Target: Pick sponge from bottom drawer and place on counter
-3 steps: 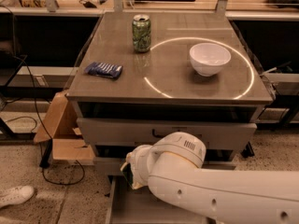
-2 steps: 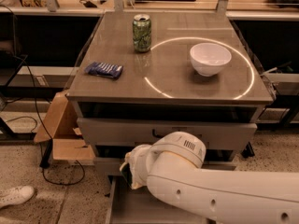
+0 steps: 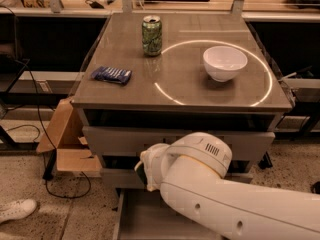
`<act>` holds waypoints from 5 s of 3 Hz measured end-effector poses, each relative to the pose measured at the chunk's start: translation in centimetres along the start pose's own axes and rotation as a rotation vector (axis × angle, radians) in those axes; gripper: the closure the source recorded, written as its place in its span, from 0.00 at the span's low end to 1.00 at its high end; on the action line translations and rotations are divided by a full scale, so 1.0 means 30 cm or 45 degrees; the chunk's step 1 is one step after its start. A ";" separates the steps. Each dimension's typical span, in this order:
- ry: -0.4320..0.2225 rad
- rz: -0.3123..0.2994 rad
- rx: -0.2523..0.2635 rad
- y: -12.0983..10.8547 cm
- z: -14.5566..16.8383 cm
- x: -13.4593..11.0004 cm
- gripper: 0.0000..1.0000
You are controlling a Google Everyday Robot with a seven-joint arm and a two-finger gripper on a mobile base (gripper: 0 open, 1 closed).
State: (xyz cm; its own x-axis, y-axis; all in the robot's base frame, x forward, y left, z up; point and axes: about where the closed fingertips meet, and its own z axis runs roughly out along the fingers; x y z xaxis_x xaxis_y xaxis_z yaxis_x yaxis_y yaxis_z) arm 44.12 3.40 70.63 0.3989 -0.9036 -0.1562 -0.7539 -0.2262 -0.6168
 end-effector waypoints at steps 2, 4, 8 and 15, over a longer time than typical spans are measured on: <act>0.113 -0.045 0.124 -0.200 -0.147 0.048 1.00; 0.148 -0.054 0.156 -0.236 -0.197 0.062 1.00; 0.253 -0.145 0.359 -0.500 -0.424 0.094 1.00; 0.390 -0.496 -0.027 -0.792 -0.231 0.326 1.00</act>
Offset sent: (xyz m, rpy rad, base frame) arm 0.0552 -0.0202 0.1122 -0.0630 -0.1863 -0.0535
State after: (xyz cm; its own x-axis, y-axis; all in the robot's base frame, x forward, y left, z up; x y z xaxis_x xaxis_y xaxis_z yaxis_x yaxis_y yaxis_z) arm 62.32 -2.59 89.10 0.4838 -0.8150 0.3189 -0.5907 -0.5729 -0.5681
